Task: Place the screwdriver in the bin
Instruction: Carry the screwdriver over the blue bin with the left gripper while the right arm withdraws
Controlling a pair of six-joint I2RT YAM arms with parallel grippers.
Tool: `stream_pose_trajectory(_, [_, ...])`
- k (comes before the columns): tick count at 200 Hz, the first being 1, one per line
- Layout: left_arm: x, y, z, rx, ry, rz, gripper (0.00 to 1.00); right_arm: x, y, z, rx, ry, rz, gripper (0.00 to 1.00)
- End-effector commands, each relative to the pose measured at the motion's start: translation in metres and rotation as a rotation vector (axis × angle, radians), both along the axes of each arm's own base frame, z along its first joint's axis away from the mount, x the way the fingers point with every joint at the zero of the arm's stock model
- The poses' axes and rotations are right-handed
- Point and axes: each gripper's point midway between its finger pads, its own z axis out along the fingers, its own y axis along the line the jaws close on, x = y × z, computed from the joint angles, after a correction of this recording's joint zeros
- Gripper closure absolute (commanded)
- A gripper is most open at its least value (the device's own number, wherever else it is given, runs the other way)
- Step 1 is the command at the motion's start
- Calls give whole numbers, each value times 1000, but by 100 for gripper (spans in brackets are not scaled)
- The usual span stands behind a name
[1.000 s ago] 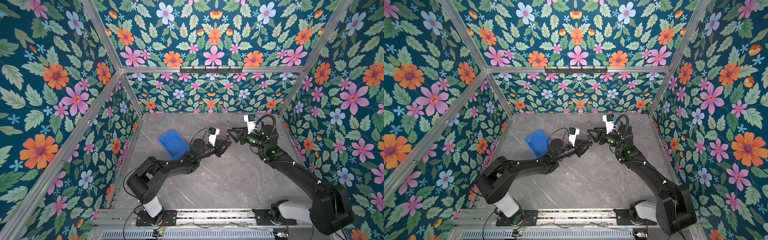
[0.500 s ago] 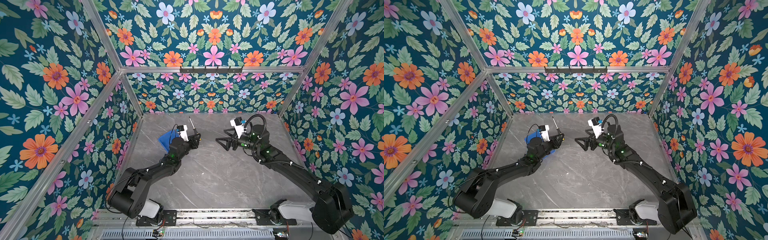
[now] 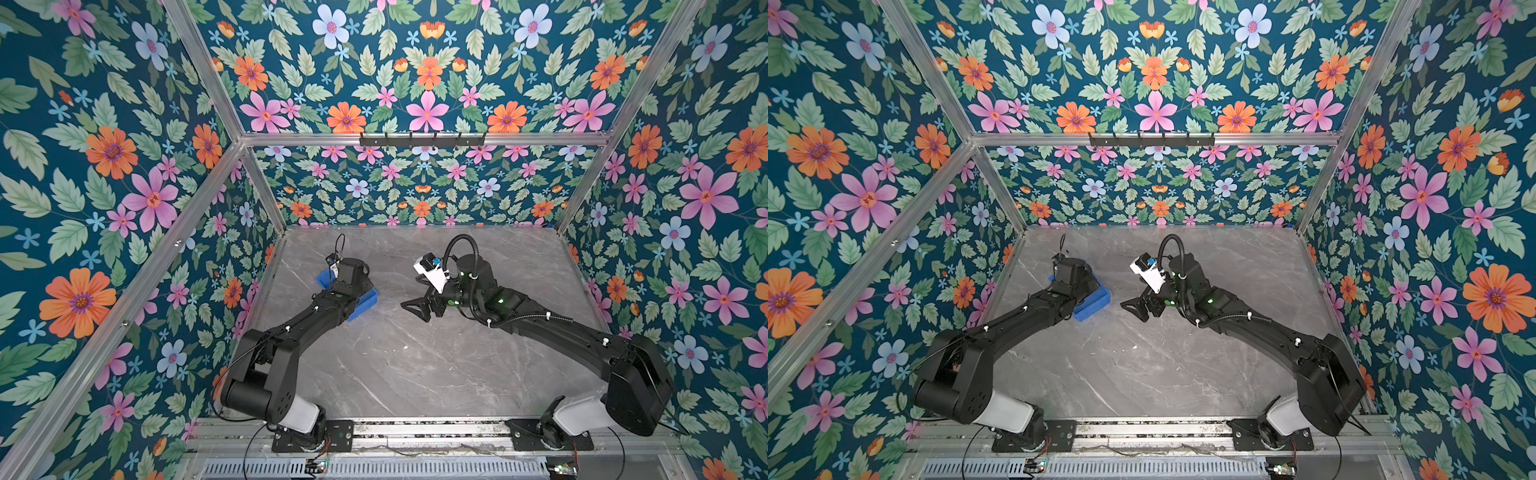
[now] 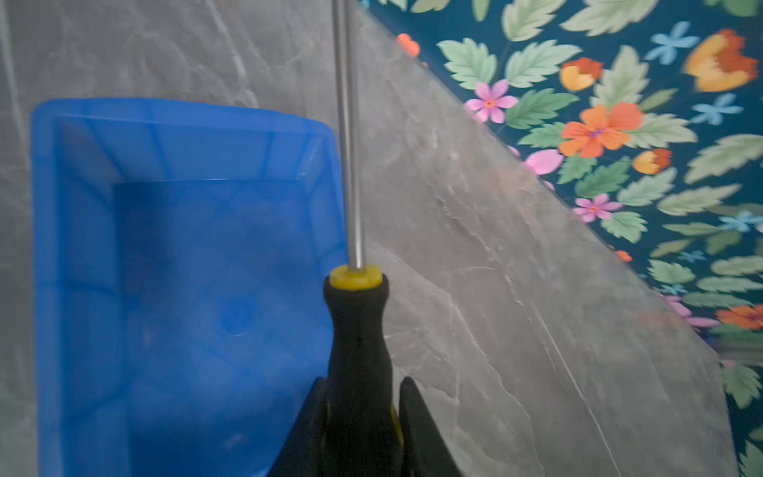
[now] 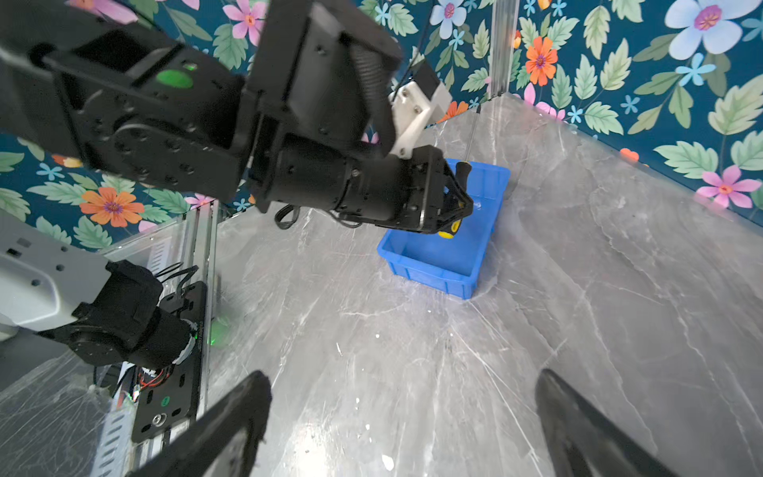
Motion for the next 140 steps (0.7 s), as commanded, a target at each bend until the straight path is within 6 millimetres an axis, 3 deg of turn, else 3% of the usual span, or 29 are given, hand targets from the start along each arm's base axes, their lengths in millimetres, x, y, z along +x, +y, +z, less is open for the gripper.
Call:
stream_pose_trajectory(1, [-8,20,-18,67,126,96,100,4,4,5,-2,-43,-7,1])
stream_pose_trajectory(54, [3,33,-41,100,206,157,100,4,2,4,-15,-50,-19,1])
stream_pose_trajectory(97, [6,33,-63,96,237,163,100,4,-1,1,-23,-43,-32,1])
stream_pose_trajectory(140, [8,28,-70,69,242,158,100,5,-5,-1,-34,-50,-48,1])
